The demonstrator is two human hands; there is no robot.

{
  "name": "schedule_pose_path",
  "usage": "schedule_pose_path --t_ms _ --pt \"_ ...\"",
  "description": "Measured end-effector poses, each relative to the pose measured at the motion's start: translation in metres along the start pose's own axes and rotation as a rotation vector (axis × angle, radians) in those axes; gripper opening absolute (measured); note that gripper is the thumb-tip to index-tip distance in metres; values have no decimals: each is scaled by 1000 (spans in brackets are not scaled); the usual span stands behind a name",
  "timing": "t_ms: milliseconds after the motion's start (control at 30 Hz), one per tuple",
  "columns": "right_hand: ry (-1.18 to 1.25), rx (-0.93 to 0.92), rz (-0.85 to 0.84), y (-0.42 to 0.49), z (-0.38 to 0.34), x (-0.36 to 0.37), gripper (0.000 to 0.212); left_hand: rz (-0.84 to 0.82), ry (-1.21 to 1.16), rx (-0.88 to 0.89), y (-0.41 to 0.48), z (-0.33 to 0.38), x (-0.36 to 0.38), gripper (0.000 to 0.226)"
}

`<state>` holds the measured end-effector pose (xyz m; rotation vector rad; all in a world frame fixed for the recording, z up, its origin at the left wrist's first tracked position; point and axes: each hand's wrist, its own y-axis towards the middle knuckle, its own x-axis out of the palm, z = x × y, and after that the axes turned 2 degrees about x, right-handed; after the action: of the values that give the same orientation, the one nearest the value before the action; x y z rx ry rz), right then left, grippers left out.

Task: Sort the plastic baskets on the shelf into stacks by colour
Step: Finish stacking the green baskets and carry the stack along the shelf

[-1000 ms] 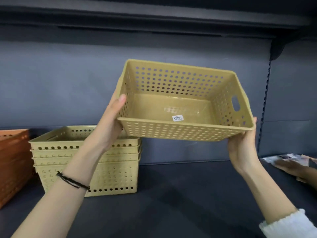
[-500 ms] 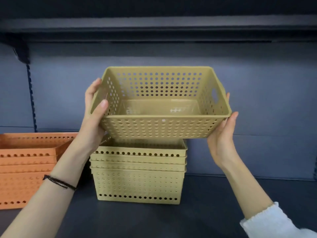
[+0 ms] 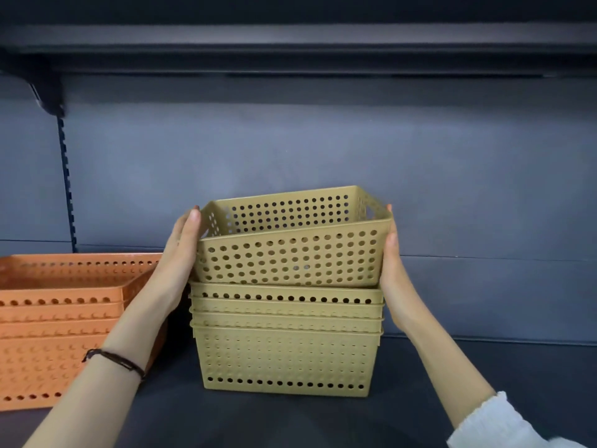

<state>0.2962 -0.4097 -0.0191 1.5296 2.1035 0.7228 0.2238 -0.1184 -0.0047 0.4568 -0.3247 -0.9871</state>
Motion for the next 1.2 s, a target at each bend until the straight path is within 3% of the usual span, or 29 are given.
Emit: schedule_pose_path --t_ms 67,200,333,433,600,767,900,1000,1067,1200 --pt "-37 1 -15 -4 9 0 72 -1 54 -7 -3 -6 -4 119" --pt "-19 -57 46 -9 20 -5 67 -6 -15 -34 -13 -20 1 105" --pt "-66 16 104 -15 33 -9 50 3 10 -67 -20 -18 16 93" --pt "-102 81 176 -16 37 -9 41 -12 50 -82 -25 -16 15 108" --pt "-49 135 337 -14 37 -20 56 -120 76 -4 -42 -24 7 101" --pt "7 113 230 -28 43 -33 79 -194 -46 -42 -74 -57 2 99" --pt "166 392 158 -49 75 -24 98 -140 -111 -62 -97 -76 13 101" --pt "221 630 85 -61 83 -15 77 -78 -111 -59 -102 -70 19 96" --pt "285 670 85 -62 82 -12 65 -39 -100 -53 -107 -66 24 93" --pt "355 669 107 -66 76 -18 64 12 -107 -52 -123 -61 31 96"
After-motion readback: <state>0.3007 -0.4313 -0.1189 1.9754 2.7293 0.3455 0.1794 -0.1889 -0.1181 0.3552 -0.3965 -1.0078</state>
